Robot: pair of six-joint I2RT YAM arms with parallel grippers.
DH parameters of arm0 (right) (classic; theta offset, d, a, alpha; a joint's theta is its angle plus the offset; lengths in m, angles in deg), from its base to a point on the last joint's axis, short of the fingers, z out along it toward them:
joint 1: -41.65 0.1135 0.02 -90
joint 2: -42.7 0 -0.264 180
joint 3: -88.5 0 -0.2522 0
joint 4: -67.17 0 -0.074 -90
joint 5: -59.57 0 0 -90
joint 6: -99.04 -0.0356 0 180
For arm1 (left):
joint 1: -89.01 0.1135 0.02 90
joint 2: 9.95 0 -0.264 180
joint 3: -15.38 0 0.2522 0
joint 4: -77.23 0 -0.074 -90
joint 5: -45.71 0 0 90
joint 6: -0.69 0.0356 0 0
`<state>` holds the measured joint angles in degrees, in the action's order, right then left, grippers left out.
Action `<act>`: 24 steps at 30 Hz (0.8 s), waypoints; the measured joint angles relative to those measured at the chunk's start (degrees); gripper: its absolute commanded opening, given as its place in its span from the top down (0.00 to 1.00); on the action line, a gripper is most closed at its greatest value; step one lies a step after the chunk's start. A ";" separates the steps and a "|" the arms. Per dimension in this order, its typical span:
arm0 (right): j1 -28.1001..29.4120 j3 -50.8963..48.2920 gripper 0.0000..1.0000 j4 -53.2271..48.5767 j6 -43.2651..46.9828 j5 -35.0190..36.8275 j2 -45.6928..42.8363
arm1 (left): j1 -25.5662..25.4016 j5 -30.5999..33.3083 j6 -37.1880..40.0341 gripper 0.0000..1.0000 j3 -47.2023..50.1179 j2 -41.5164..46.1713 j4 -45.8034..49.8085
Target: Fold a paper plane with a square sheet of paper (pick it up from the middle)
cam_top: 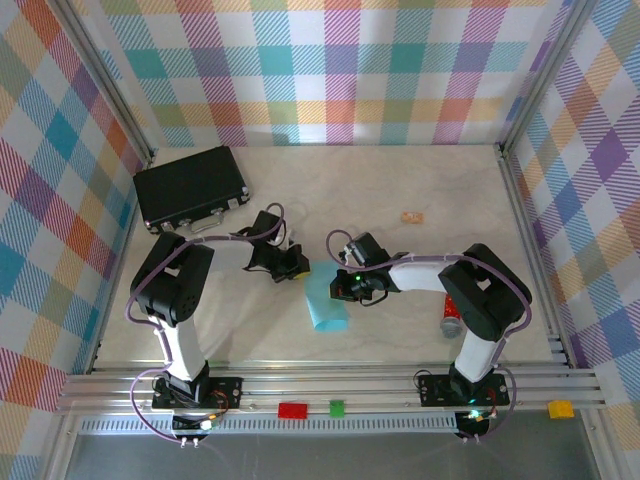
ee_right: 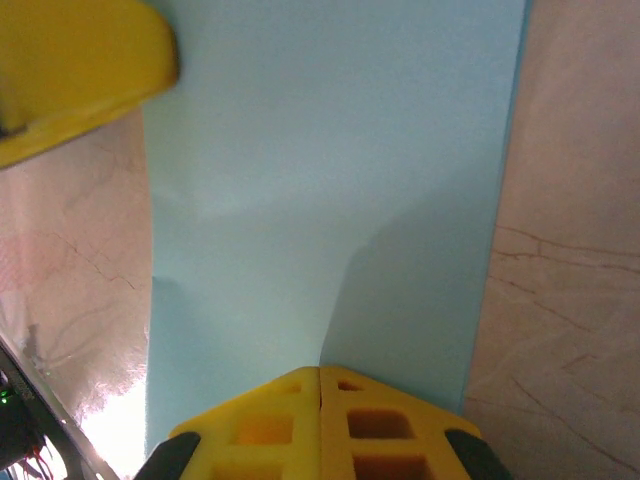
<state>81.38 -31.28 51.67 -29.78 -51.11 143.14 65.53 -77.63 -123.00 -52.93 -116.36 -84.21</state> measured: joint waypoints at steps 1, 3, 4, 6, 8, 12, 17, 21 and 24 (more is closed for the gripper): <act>0.00 -0.02 1.00 0.09 -0.02 0.02 -0.02 | 0.13 0.35 -0.07 1.00 -0.17 -0.04 0.02; 0.00 -0.22 1.00 0.33 -0.15 0.02 -0.07 | 0.46 1.36 -0.24 1.00 -0.48 -0.04 0.02; 0.00 -0.26 1.00 0.39 -0.15 0.04 -0.13 | 0.57 1.73 -0.37 1.00 -0.59 -0.04 0.02; 0.00 -0.35 1.00 0.57 -0.15 0.04 -0.13 | 0.68 2.71 -0.68 1.00 -0.92 -0.04 0.26; 0.00 -0.42 1.00 0.66 -0.15 0.04 -0.17 | 0.70 3.39 -1.09 1.00 -1.29 -0.04 0.83; 0.00 -0.63 1.00 1.01 -0.22 0.04 -0.28 | 0.72 5.38 -1.64 1.00 -2.21 -0.04 1.95; 0.00 -0.83 1.00 1.05 -0.92 0.07 -0.44 | 1.03 9.64 -1.88 1.00 -4.61 -0.15 4.85; 0.07 -0.94 1.00 1.11 -1.29 0.07 -0.50 | 1.53 11.65 -1.95 1.00 -6.47 -0.37 6.45; 0.11 -1.16 1.00 1.38 -1.79 0.04 -0.59 | 1.51 11.87 -2.10 1.00 -6.60 0.04 7.72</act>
<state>81.49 -32.44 53.04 -31.58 -51.07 142.55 67.03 -65.77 -125.10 -59.53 -116.31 -76.50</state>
